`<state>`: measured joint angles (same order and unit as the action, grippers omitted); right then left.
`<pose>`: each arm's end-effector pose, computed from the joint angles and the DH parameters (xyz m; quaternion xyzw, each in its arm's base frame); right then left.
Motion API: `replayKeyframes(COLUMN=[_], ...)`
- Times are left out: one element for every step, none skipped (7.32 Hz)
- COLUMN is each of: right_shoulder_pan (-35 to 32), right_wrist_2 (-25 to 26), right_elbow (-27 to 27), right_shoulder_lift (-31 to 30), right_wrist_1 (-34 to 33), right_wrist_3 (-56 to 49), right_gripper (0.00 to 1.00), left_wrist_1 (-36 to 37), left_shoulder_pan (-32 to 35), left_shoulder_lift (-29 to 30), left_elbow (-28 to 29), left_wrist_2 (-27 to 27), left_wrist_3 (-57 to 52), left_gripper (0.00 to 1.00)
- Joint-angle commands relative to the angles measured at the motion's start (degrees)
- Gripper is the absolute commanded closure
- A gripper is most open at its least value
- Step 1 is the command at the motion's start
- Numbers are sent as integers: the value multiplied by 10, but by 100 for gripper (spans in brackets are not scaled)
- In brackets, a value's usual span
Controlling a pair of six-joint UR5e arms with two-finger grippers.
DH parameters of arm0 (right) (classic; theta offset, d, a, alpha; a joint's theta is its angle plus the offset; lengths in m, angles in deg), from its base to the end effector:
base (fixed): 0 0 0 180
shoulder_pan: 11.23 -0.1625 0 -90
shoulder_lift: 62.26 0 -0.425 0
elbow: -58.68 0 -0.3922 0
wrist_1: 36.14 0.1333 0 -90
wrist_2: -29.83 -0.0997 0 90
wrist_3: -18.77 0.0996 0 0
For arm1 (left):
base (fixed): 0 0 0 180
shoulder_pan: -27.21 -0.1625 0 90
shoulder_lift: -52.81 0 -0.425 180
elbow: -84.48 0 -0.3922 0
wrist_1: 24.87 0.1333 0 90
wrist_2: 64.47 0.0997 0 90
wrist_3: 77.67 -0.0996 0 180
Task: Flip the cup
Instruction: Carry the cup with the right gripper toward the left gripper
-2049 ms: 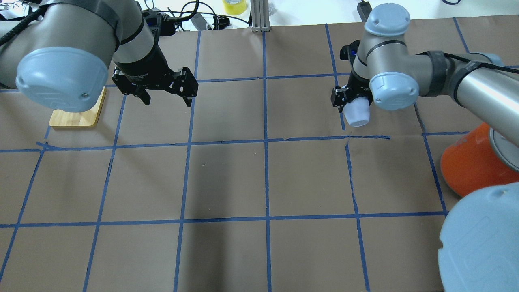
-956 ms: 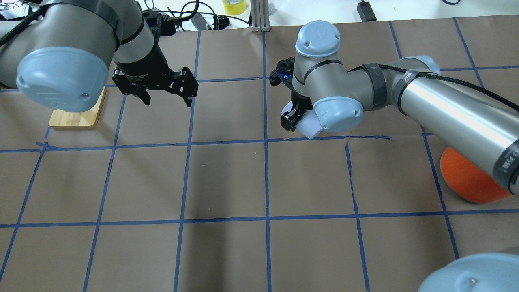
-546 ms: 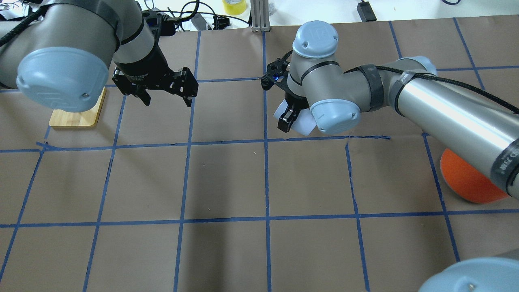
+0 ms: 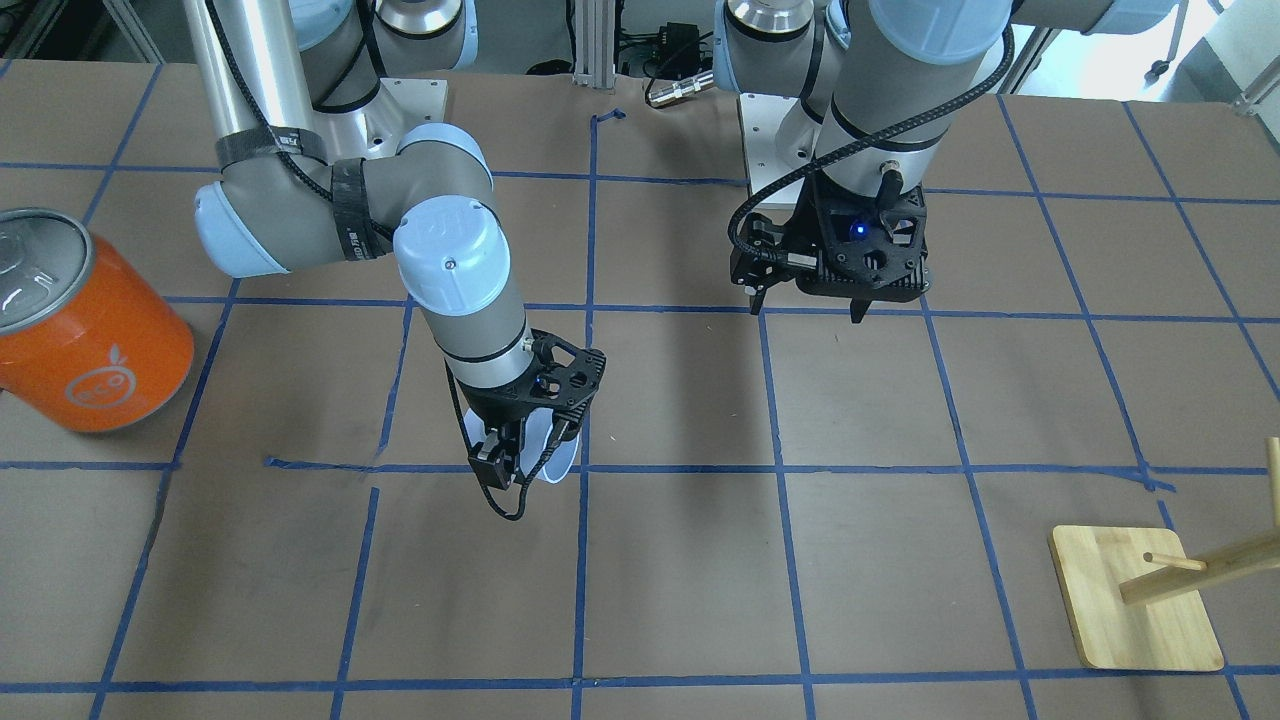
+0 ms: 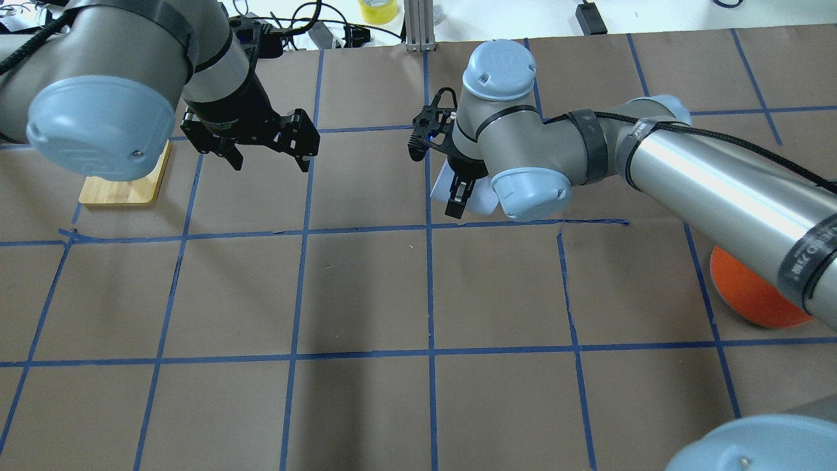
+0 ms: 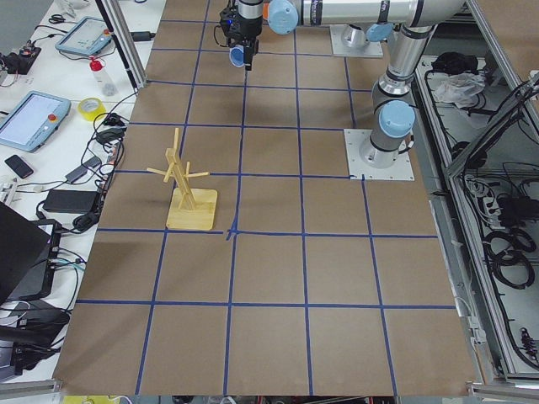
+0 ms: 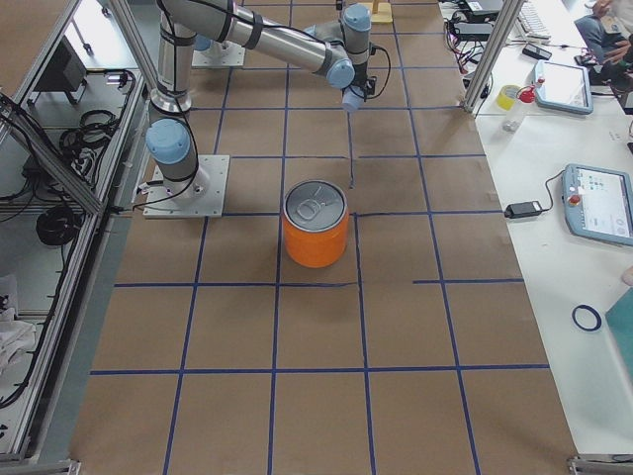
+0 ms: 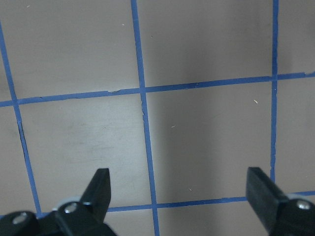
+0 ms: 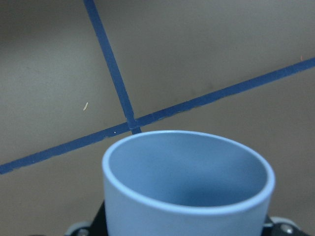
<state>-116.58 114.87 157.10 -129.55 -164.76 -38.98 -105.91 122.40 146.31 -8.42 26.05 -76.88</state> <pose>0.2987 -0.5522 0.2664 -0.5960 0.7992 -0.0765 0.0167 -0.1789 -0.5056 0.4479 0.0383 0.9990 -0.0225 0.0034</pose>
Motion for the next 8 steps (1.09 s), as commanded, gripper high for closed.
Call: replayKeyframes(right_shoulder_pan=[-22,-37,-46,-58,-62,-64,-67,-73], right_wrist_2=[-4,-3,-1,5,6,7,6,6], right_elbow=[0,-1,-1,-2,-8,-28,-38,-39], right_shoulder_lift=[13,33,51,58,58,59,59,68], right_wrist_1=[-30,-66,-79,-79,-78,-69,-63,-66], right_wrist_3=[-39,-35,-36,-40,-39,-39,-37,-35], right_gripper=[100,100,100,100,100,100,100,100], left_wrist_1=[0,0,0,0,0,-1,-1,-1], left_shoulder_pan=[0,0,0,0,0,0,-1,-1], left_shoulder_lift=[-2,-3,-3,-4,-4,-5,-6,-7], left_elbow=[-1,-1,-1,-1,-1,-1,-1,-1], left_wrist_2=[0,0,1,1,2,2,2,2], left_wrist_3=[-3,-3,-4,-5,-5,-6,-11,-13], left_gripper=[2,2,2,2,3,2,2,2])
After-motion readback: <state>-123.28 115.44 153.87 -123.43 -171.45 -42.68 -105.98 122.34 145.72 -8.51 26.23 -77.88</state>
